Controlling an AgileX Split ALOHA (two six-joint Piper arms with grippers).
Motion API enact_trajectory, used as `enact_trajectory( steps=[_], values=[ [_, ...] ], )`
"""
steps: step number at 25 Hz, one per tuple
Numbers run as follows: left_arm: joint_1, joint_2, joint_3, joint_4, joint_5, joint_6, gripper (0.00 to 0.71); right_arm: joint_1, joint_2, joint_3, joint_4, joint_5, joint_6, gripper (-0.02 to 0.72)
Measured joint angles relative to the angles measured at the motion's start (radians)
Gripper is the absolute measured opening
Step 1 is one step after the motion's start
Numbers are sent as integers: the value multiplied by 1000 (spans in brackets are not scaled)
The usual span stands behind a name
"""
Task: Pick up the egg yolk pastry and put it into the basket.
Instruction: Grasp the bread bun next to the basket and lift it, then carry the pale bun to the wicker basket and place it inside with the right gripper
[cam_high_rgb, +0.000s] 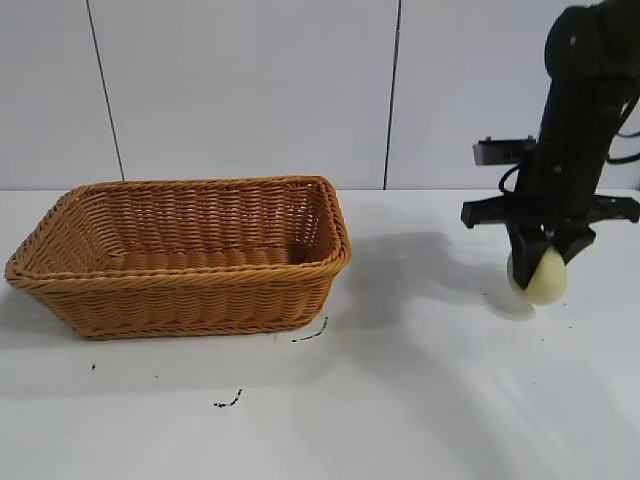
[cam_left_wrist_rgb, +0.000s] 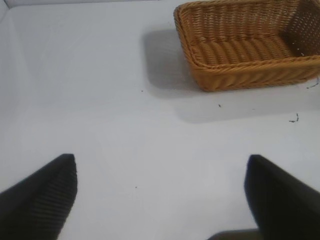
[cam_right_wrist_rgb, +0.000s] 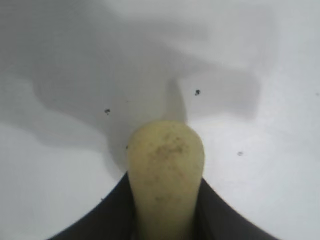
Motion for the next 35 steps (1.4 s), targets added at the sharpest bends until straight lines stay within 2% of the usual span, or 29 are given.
enact_trajectory(
  steps=[5, 7, 14, 20, 25, 28, 32, 35],
  values=[
    [0, 0, 0, 0, 0, 0, 693, 1, -37, -220, 13, 162, -3, 166],
    [0, 0, 0, 0, 0, 0, 693, 13, -35, -296, 14, 198, -3, 165],
    [0, 0, 0, 0, 0, 0, 693, 126, -8, -453, 14, 213, 2, 162],
    [0, 0, 0, 0, 0, 0, 693, 309, 90, -625, 16, 219, 13, 162],
    [0, 0, 0, 0, 0, 0, 693, 461, 192, -727, 20, 195, 27, 162],
    [0, 0, 0, 0, 0, 0, 693, 531, 252, -731, 21, 135, 34, 162],
    [0, 0, 0, 0, 0, 0, 693, 579, 337, -731, 22, 36, 35, 161],
    [0, 0, 0, 0, 0, 0, 693, 583, 394, -731, 19, -7, 36, 162]
  ],
)
